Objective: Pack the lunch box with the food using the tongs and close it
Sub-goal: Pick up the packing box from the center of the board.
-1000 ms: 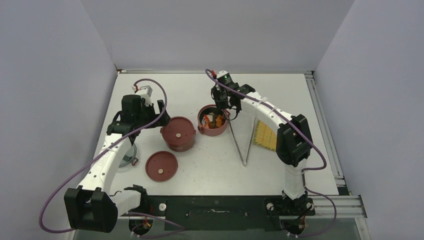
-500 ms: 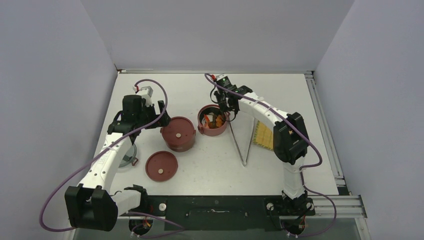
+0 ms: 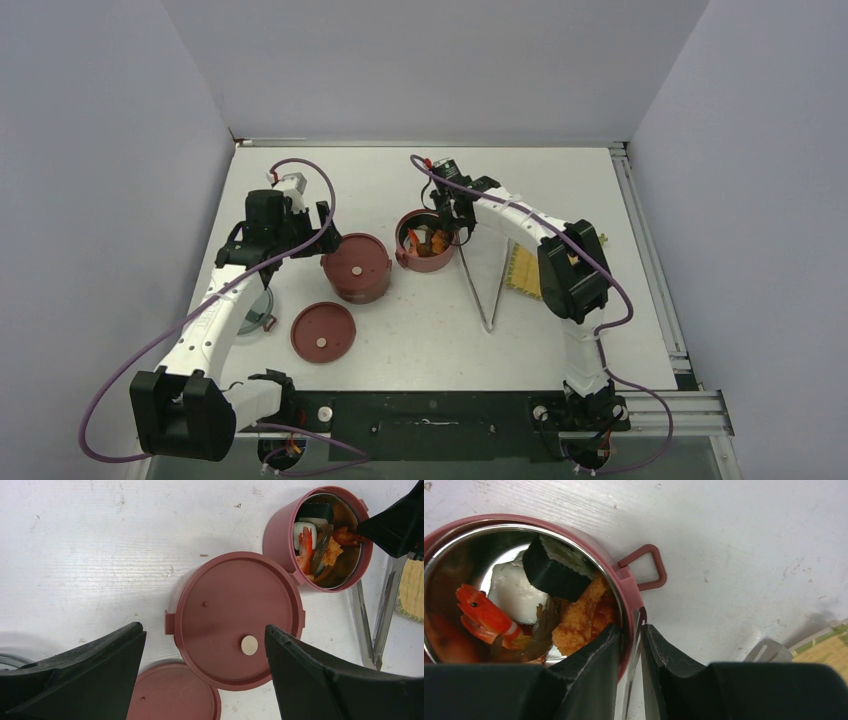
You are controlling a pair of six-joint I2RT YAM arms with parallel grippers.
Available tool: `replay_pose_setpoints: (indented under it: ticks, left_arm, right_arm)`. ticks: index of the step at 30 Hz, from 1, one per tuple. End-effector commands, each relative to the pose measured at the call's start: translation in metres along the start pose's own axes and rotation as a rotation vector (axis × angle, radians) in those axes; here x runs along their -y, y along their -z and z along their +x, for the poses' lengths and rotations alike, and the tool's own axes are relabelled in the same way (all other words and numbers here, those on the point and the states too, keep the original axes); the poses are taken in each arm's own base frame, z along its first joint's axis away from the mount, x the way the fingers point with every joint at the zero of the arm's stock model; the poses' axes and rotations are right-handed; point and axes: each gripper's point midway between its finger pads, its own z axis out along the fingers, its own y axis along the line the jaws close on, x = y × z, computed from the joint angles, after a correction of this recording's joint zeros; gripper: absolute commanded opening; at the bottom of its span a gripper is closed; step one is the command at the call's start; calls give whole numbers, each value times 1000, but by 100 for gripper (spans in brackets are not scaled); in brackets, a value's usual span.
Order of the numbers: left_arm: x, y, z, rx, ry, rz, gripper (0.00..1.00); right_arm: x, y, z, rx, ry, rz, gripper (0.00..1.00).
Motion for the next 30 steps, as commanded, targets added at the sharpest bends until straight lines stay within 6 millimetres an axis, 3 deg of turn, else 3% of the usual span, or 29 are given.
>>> replay_pose_setpoints:
  ticks: [1,5,10,12,25,30]
  left_arm:
    - [4,1,-10,34,1,18,88]
    - [4,1,-10,33,1,19,88]
    - [4,1,-10,32,3,19,88]
    - [3,1,-10,31,4,17,88]
    - [4,-3,-3,0,21,23,88]
    - [3,-9,2,-29,31,19,88]
  right_arm:
    - [0,-5,-3,16,-24,-4,22]
    - [-2,-8,0,7,-29,-9,21]
    - [-2,-5,3,-7,-65,-5,9]
    - [0,1,1,-6,-93,8,5]
    - [-9,47,-29,89,-326,-51,5]
    - [-4,65,-35,131,-363,-50,5]
